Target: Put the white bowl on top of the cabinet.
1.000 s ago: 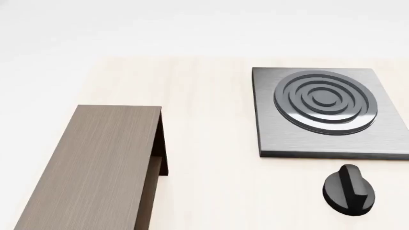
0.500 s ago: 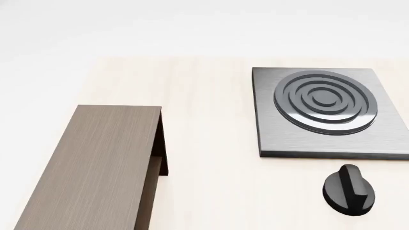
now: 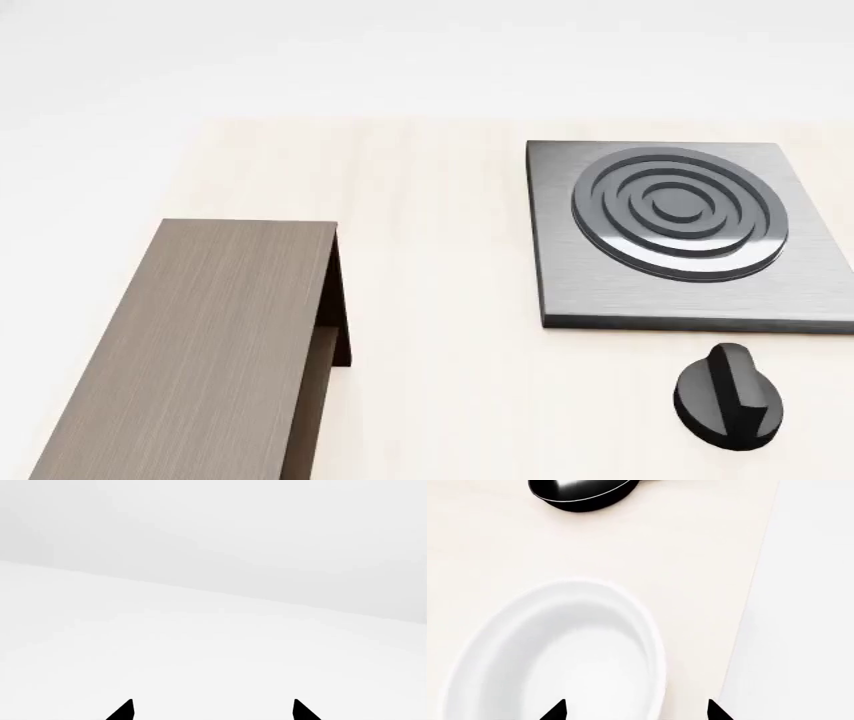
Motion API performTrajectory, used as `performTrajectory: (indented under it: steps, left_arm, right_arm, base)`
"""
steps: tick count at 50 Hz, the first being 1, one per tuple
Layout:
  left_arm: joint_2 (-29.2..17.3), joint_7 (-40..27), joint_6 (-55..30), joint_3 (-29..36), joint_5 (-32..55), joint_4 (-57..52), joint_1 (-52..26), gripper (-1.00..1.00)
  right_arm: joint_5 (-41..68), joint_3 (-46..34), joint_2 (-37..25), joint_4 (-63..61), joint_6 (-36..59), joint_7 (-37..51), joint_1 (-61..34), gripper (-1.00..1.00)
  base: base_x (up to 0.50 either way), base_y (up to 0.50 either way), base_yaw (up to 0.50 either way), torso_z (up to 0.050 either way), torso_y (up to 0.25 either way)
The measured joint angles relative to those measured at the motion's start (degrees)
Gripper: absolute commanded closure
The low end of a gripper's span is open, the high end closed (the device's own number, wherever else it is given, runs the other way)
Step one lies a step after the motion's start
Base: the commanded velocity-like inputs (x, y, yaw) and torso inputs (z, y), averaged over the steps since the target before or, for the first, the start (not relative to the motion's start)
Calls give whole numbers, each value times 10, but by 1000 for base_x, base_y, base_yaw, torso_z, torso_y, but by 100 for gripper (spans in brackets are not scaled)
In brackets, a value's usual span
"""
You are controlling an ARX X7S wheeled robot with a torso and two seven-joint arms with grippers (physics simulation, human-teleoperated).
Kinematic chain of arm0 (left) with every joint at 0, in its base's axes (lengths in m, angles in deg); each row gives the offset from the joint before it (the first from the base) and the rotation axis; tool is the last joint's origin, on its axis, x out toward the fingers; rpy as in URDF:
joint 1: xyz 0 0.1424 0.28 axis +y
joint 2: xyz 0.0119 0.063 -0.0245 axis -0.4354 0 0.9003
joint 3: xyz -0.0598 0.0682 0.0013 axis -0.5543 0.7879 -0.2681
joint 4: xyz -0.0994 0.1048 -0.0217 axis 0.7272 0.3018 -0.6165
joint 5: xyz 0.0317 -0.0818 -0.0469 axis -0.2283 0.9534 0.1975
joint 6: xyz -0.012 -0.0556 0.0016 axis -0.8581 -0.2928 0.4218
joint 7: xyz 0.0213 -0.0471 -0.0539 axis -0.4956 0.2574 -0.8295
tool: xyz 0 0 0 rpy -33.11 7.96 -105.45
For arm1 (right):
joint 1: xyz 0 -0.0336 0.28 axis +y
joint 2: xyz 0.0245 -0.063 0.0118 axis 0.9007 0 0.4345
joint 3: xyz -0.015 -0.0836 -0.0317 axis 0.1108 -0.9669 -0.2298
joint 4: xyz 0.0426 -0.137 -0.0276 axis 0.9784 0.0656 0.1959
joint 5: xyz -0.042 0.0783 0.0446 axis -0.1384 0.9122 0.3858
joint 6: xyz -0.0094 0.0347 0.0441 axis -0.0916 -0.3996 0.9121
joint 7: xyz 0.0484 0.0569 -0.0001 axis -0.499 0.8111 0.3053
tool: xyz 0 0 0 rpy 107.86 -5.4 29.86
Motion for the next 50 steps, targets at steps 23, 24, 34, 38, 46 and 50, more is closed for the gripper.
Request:
performTrajectory:
  steps: [23,24,34,38,46,50]
  left_arm:
    - [-1,-2,0,2,-2,4,-1,-100]
    - [-1,-2,0,2,-2,4,-1,-100]
    - [-2,-3,0,3,-3,5,-1,-100]
    - [-2,-3,0,3,-4,5,-1,-100]
    - [-2,-5,0,4,-4,5,-1,-100]
    - [-2,-5,0,4,-5,4,0,-100]
  right_arm:
    - [-19,-4,15,74,-29,-44,-9,-100]
    - [-19,-3,15,76,-31,-47,-9,-100]
    - [-25,1,18,93,-44,-68,-11,-100]
    - [-24,0,18,98,-50,-78,-13,100]
    - [-33,6,20,101,-54,-90,-15,100]
    - [-37,9,21,101,-54,-92,-14,100]
  base:
    - [0,0,0,0,0]
    - [0,0,0,0,0]
    - [0,0,0,0,0]
    - [3,-1,0,-4,0]
    - [0,0,0,-1,0]
    - [3,-3,0,-3,0]
